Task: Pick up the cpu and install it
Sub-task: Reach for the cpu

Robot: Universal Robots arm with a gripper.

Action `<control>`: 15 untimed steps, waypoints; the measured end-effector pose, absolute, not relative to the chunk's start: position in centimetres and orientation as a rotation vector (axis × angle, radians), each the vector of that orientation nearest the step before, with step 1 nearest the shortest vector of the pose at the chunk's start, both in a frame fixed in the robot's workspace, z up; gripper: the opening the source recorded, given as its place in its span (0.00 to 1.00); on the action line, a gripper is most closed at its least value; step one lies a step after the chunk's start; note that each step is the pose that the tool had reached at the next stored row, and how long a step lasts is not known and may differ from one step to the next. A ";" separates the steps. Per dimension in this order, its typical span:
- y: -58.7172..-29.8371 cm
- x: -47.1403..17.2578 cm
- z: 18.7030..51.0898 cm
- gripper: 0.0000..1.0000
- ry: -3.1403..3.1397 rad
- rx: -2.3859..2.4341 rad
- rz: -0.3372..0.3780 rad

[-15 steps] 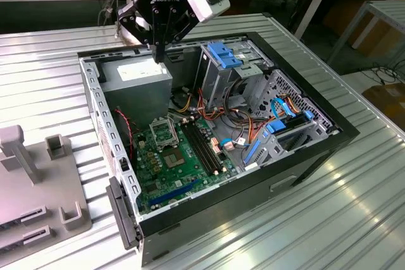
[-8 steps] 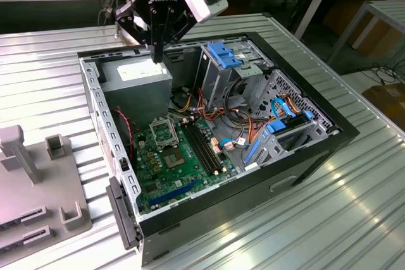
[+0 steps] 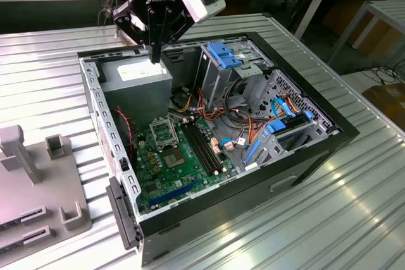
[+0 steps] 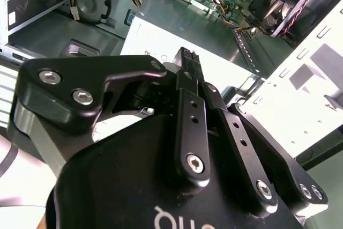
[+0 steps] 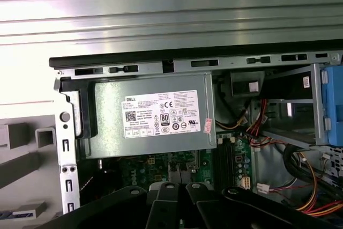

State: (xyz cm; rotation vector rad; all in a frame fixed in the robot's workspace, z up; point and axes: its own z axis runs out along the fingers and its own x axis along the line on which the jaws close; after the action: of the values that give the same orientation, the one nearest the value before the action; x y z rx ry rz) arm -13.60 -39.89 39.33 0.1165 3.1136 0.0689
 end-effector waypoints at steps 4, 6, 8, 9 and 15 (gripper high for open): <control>-39.9 -13.8 39.3 0.11 3.114 0.116 0.069; -39.9 -13.9 39.3 0.11 3.114 0.117 0.069; -39.9 -13.9 39.3 0.11 3.114 0.117 0.069; -39.9 -14.0 39.3 0.11 3.114 0.117 0.069; -39.9 -14.2 39.3 0.11 3.114 0.117 0.069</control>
State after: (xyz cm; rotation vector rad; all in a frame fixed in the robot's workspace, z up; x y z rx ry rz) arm -14.24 -39.88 39.33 0.1166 3.1137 0.0688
